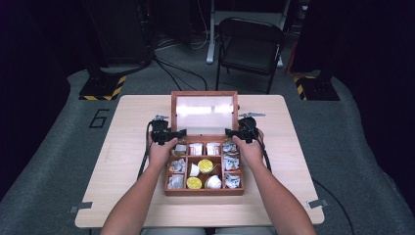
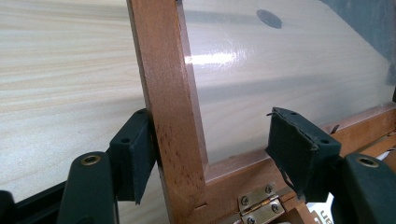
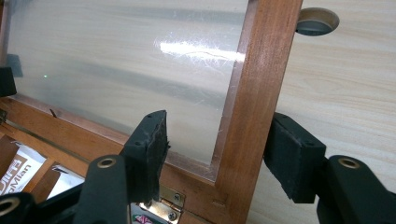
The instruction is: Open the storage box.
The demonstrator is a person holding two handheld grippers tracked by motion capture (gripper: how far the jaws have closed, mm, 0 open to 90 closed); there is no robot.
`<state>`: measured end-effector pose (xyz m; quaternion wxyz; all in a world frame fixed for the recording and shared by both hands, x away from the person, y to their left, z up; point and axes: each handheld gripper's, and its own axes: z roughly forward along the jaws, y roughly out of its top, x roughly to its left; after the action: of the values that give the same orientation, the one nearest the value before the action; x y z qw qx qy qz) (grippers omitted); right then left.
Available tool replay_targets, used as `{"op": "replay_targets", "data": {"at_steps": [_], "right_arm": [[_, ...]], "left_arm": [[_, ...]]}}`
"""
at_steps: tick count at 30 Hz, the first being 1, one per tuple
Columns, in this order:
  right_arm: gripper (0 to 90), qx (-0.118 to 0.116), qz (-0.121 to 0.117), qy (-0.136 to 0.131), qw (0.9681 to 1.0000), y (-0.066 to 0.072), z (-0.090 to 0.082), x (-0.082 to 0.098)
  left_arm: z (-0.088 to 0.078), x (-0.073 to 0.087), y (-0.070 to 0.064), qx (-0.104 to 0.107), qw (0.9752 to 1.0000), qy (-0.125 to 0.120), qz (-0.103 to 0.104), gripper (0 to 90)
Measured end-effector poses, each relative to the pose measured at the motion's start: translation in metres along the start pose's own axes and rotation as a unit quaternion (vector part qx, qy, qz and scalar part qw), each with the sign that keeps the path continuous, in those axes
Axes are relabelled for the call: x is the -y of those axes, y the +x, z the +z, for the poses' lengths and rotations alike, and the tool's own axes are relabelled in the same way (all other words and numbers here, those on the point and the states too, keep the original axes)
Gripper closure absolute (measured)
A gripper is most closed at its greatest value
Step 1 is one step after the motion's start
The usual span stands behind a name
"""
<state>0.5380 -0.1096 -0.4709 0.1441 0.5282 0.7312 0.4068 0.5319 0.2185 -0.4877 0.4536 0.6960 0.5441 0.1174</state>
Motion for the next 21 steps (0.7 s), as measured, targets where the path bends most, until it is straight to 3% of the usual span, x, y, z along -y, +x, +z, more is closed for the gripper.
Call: {"op": "replay_targets", "data": {"at_steps": [21], "right_arm": [[36.8,-0.014,0.028,0.011,0.9995,-0.0067,0.0083,0.0021]], "left_arm": [[0.0085,0.0025,0.0059,0.017,0.9992,0.013,-0.033,29.7]]}}
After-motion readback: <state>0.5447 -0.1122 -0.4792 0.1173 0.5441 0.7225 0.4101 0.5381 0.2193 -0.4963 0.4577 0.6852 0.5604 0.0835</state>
